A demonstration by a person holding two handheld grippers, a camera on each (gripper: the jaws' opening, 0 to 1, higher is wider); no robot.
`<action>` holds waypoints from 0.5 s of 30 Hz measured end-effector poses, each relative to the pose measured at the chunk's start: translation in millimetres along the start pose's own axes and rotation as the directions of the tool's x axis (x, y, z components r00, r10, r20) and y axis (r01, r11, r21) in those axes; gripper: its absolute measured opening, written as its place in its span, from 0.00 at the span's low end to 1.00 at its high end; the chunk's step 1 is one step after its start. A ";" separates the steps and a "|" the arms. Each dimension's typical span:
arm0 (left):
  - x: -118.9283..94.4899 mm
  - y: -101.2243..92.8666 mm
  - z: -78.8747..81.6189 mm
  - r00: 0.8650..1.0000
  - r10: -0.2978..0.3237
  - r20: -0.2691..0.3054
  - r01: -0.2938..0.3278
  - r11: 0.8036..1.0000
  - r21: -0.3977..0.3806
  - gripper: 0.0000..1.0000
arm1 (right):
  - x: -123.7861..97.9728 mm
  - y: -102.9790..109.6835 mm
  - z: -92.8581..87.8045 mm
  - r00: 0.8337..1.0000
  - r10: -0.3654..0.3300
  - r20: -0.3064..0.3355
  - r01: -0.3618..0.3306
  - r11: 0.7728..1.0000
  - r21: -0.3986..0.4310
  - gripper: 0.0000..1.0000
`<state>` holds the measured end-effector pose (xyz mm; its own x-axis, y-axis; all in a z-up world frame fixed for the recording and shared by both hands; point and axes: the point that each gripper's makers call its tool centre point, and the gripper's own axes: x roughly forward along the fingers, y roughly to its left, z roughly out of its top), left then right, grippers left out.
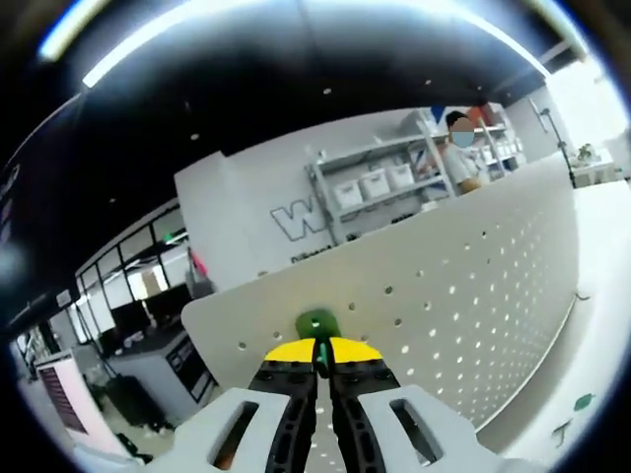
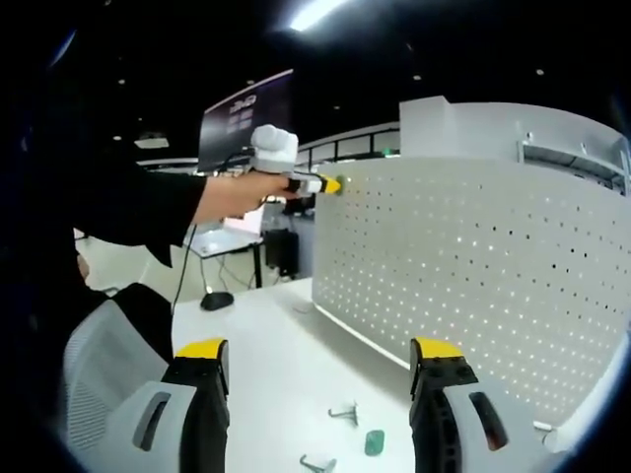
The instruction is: Insert the hook assembly into the mounting plate slot until the hook locks in place.
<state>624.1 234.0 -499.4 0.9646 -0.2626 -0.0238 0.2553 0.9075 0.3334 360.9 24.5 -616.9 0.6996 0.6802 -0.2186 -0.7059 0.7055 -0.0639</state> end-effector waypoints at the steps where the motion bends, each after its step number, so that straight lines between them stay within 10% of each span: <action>1: -0.3 -0.1 0.1 1.000 -0.001 0.000 0.001 1.000 0.003 0.03 | -0.3 -0.2 -0.1 1.000 -0.001 0.000 0.001 1.000 0.000 0.76; 15: -1.2 0.3 0.0 1.000 0.019 -0.009 -0.019 1.000 -0.001 0.03 | -2.2 0.7 -0.2 1.000 -0.007 0.001 0.007 1.000 -0.004 0.76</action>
<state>622.9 234.6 -499.3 0.9698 -0.2425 -0.0264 0.2372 0.9128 0.3325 358.9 23.5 -616.6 0.7047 0.6754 -0.2173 -0.7014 0.7094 -0.0695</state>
